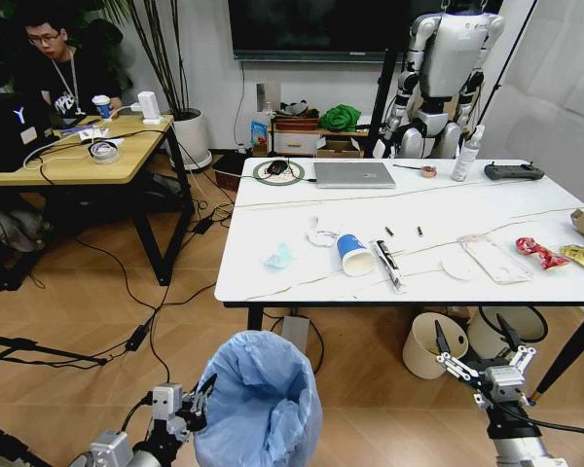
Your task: Pick up the trash bin and place the trash from the table into it.
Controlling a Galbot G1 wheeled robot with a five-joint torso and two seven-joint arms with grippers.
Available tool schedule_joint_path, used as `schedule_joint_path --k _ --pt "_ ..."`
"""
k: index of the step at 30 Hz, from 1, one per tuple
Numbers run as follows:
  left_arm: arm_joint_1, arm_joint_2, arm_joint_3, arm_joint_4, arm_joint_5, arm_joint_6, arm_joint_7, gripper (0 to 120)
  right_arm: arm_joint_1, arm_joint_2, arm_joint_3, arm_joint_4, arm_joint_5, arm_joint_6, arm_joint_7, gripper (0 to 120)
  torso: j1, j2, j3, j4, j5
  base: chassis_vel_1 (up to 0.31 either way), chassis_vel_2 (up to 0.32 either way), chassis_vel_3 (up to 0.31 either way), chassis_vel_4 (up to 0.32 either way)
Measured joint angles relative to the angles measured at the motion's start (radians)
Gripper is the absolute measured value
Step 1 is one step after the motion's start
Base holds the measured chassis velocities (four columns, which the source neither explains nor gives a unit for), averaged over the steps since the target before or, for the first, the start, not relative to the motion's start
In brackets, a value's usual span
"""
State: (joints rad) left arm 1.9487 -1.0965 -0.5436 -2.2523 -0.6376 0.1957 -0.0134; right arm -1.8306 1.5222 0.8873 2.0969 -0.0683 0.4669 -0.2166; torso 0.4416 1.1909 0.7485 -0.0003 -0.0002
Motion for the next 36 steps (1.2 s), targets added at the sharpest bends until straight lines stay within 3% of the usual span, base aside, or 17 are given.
schedule_joint_path --k 7,9,12,15,21,24,26,31,36 --pt "-0.017 0.016 0.025 0.011 -0.02 0.0 -0.004 0 -0.012 0.004 -0.039 -0.015 0.048 -0.017 0.036 100 0.0 0.0 0.0 -0.0001 0.0002 0.0 0.0 0.0 0.0" --pt "-0.016 0.015 0.026 0.01 -0.047 0.009 -0.023 0 -0.021 -0.03 -0.067 0.003 0.097 -0.077 0.062 100 0.0 0.0 0.0 -0.0001 0.0006 0.0 0.0 0.0 0.0" --pt "-0.005 -0.001 0.028 0.001 -0.079 0.02 -0.056 0 -0.009 -0.098 -0.052 0.015 0.249 -0.136 -0.068 100 0.0 0.0 0.0 0.0001 0.0003 0.0 0.0 0.0 0.0" --pt "0.001 -0.015 0.034 0.0 -0.072 0.02 -0.058 0 -0.006 -0.143 -0.05 0.018 0.321 -0.158 -0.083 100 0.0 0.0 0.0 0.0004 0.0004 0.0 0.0 0.0 0.0" --pt "0.007 -0.036 0.048 -0.004 -0.038 0.019 -0.057 0 0.042 -0.213 -0.01 0.009 0.255 -0.169 -0.1 100 0.0 -0.001 0.0 -0.0002 0.0 0.0 0.0 0.0 0.0" --pt "0.019 -0.049 0.036 -0.014 -0.01 0.02 -0.058 0 0.151 -0.299 -0.043 -0.039 0.275 -0.229 -0.095 100 0.0 -0.001 0.0 0.0 0.0003 0.0 0.0 0.0 0.0" --pt "0.021 -0.052 0.033 -0.014 -0.004 0.02 -0.057 0 0.169 -0.317 -0.053 -0.051 0.279 -0.236 -0.093 100 0.0 -0.001 0.0 -0.0001 0.0006 0.0 0.0 0.0 0.0" --pt "0.045 -0.094 0.019 -0.022 0.03 0.017 -0.042 0 0.304 -0.481 -0.158 -0.182 0.309 -0.277 -0.029 100 0.0 -0.001 0.0 0.0003 0.0007 0.0 0.0 0.0 0.0" --pt "0.051 -0.128 0.014 -0.023 0.058 0.015 -0.039 0 0.375 -0.563 -0.243 -0.228 0.414 -0.293 -0.002 100 0.0 -0.001 0.0 0.0 0.0004 0.0 0.0 0.0 0.0"
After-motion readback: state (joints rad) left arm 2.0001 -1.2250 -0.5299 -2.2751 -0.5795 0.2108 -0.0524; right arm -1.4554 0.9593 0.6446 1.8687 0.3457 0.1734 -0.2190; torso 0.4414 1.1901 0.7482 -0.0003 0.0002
